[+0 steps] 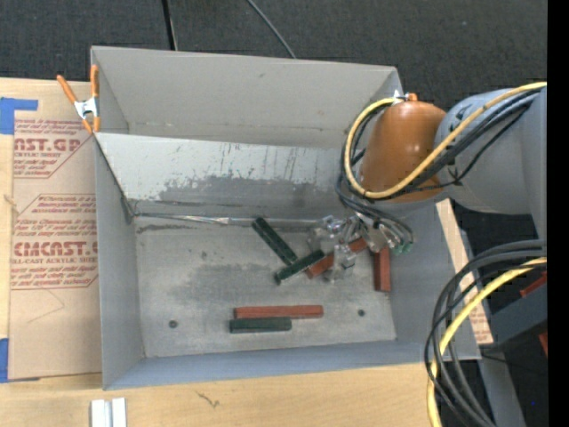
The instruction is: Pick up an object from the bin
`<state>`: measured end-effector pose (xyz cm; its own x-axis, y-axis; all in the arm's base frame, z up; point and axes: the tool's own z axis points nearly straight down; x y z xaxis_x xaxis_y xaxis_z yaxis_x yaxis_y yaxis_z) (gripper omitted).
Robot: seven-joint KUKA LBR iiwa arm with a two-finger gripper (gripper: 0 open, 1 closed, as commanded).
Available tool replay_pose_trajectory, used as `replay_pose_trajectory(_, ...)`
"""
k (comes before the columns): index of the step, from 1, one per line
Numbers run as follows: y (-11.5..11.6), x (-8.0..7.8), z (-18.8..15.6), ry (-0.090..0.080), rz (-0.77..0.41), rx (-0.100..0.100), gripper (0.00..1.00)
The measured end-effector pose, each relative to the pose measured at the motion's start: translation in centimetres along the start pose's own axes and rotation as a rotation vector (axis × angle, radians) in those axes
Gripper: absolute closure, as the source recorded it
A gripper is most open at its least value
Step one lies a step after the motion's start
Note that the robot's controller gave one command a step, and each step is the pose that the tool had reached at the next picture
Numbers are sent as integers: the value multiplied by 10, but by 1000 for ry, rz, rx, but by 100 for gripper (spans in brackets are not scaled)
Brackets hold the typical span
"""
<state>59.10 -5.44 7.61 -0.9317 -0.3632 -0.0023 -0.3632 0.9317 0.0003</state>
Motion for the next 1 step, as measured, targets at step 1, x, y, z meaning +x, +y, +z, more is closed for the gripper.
replay_pose_trajectory(1,-18,21,-142,-1,74,2,100)
